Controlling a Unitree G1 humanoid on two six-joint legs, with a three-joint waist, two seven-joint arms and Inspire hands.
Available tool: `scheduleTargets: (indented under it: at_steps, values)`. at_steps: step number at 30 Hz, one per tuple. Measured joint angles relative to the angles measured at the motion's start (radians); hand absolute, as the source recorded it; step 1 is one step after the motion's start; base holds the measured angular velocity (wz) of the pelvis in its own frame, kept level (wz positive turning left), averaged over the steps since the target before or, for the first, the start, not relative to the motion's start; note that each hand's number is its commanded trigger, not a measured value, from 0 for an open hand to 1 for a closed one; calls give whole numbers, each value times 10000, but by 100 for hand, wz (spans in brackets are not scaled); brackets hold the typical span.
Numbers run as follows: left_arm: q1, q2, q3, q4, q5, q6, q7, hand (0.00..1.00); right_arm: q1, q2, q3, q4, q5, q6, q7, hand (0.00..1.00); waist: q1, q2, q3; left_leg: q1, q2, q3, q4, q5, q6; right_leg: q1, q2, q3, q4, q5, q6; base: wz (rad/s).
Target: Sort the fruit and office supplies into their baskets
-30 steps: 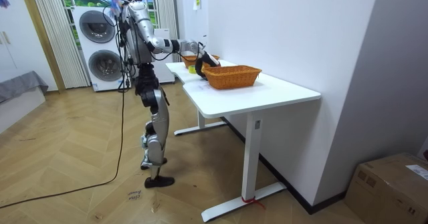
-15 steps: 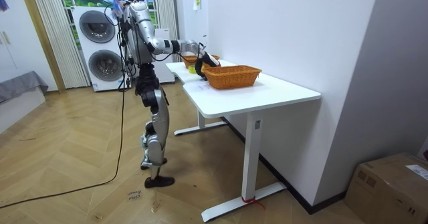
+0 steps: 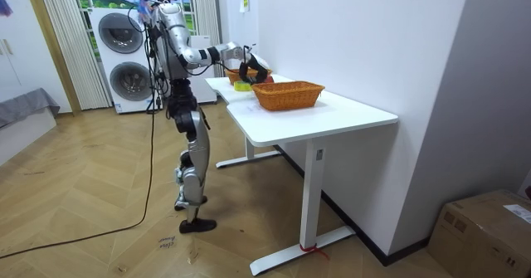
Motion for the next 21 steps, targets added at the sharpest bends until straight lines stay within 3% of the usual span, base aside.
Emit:
scheduleTargets:
  at_steps: [21]
  values:
    - [383, -179, 702, -18, 16, -31, 60, 0, 23, -13, -1612, -59, -11, 7, -1764, 100, -233, -26, -5, 133, 5, 80, -105, 10, 5, -41, 119, 236, 8, 40, 11, -1]
